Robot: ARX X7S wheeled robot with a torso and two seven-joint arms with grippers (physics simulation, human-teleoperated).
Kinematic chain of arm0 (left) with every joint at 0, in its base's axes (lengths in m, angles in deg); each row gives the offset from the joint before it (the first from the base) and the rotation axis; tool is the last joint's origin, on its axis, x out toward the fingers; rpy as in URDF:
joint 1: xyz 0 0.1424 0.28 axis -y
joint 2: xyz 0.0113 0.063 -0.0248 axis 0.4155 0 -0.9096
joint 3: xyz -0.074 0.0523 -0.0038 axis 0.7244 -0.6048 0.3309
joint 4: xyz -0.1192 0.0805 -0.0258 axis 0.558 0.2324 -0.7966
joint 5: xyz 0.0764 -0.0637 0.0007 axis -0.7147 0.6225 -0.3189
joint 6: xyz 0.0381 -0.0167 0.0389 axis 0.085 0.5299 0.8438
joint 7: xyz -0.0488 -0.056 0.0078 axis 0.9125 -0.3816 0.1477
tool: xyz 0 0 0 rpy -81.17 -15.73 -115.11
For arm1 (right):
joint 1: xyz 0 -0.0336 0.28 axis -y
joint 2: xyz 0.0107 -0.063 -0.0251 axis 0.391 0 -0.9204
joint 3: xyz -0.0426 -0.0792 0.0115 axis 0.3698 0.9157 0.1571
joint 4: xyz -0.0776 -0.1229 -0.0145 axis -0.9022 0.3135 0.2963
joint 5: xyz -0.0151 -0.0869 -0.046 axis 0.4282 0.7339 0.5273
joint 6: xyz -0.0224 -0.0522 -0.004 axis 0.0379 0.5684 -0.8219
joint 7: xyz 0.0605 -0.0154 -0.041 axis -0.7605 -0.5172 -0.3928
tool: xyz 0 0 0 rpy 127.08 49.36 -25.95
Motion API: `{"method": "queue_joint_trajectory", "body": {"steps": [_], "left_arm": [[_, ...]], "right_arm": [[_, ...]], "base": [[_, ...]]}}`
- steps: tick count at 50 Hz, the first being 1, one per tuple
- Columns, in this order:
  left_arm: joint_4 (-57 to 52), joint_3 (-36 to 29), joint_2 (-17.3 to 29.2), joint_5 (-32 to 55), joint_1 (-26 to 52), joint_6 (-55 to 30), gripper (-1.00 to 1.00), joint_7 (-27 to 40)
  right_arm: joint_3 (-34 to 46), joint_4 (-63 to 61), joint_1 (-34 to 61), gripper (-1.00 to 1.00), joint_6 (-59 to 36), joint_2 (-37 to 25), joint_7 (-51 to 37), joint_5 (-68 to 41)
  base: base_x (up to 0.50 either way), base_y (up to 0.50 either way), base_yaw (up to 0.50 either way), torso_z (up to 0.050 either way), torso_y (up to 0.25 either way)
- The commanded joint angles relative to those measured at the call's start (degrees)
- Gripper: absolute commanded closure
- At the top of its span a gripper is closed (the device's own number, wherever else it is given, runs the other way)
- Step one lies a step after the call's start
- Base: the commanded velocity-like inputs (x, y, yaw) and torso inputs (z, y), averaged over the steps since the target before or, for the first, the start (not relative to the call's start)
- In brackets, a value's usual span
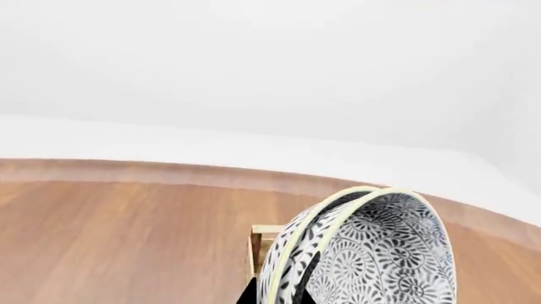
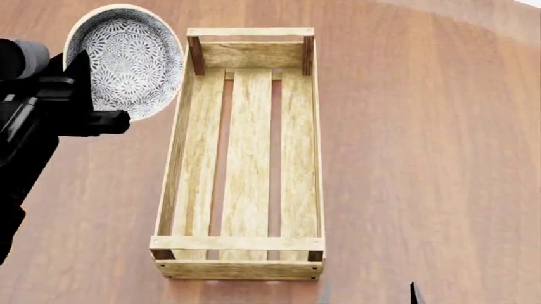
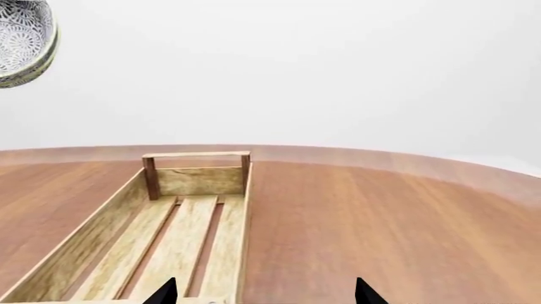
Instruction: Stack the right bowl on the left bowl and place them in the tray.
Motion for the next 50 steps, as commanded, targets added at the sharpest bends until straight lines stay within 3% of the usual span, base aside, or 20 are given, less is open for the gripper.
{"method": "queue_joint_trajectory", "body": {"steps": [1,15,26,40,50], "left_arm": [[2.4,-3.5,-6.5,-0.7,6.1,0.8,1.00,-3.8],[12.8,-8.1,-14.0,-1.4,11.7,3.6,1.00,-8.1],[31.2,-6.1,-19.3,2.8,14.5,4.9,1.00,-9.9],[50.1,-6.3,-19.7,13.3,19.6,9.3,1.00,-3.9],[55.8,-8.1,-19.7,20.9,20.7,11.1,1.00,-1.3]], "right_arm": [[-1.3,-0.5,-0.5,-1.00,-0.2,0.7,0.8,0.9],[-1.7,1.7,0.4,-1.00,-0.2,0.9,0.9,0.1],[-2.2,4.2,2.5,-1.00,-0.9,1.1,1.4,-1.1],[-2.1,3.3,2.7,-1.00,-1.5,0.6,1.3,-1.0],[-2.0,2.7,2.4,-1.00,-1.5,0.4,1.0,-0.7]], "base": [[0.00,0.00,0.00,0.000,0.000],[0.00,0.00,0.00,0.000,0.000],[0.00,0.00,0.00,0.000,0.001],[0.00,0.00,0.00,0.001,0.001],[0.00,0.00,0.00,0.000,0.001]]}}
